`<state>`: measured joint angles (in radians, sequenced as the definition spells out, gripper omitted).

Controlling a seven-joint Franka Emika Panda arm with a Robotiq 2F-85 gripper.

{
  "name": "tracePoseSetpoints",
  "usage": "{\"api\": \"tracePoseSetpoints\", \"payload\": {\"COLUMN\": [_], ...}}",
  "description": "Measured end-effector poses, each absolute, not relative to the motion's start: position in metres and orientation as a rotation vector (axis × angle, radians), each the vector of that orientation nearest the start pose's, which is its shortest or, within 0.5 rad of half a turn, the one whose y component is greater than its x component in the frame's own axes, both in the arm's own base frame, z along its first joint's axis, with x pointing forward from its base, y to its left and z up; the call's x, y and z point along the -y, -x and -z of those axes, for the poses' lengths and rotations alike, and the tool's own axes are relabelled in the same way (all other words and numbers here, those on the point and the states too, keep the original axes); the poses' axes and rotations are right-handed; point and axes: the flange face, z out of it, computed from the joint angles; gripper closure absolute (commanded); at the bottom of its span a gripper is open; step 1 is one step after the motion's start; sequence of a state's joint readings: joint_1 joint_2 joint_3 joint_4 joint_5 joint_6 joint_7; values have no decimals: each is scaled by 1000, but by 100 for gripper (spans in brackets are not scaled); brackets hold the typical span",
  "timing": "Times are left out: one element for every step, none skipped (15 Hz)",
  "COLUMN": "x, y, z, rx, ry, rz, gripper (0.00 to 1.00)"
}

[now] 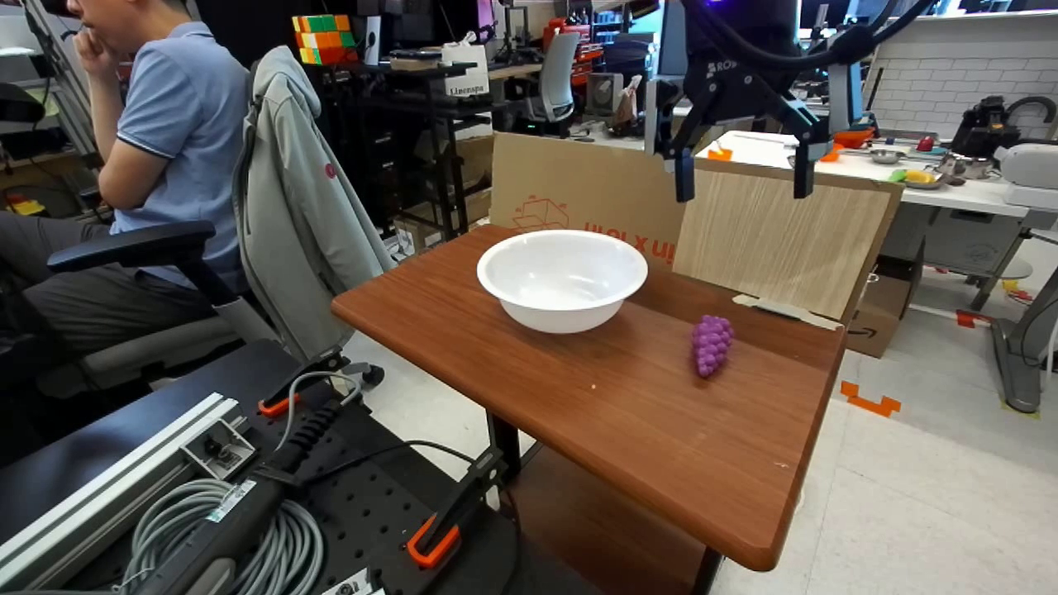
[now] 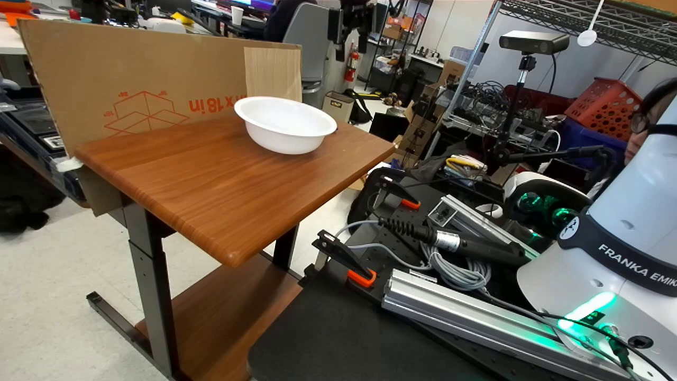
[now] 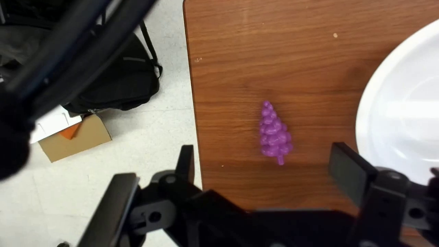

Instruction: Put the plastic grapes in the white bowl

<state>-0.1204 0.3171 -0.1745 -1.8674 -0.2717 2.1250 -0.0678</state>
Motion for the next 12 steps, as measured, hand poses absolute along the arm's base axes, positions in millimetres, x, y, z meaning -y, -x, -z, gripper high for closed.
{"api": "tracePoseSetpoints", "payload": {"x": [181, 176, 171, 167, 164, 160, 157, 155, 155, 158, 164, 172], "y": [-597, -602, -608, -613, -618, -622, -624, -625, -626, -627, -627, -627], "z": [-337, -327, -317, -309, -301, -294, -288, -283, -279, -276, -273, -272], "rx": [-88, -58, -38, -45, -63, -59, -25, 60, 146, 225, 302, 373], "ry": [3408, 3411, 3410, 3412, 3414, 3412, 3407, 3395, 3377, 3354, 3329, 3304], "rz": [-205, -226, -242, -251, -249, -248, -261, -276, -282, -275, -258, -235], "gripper": [0, 0, 0, 0, 0, 0, 0, 0, 0, 0, 0, 0]}}
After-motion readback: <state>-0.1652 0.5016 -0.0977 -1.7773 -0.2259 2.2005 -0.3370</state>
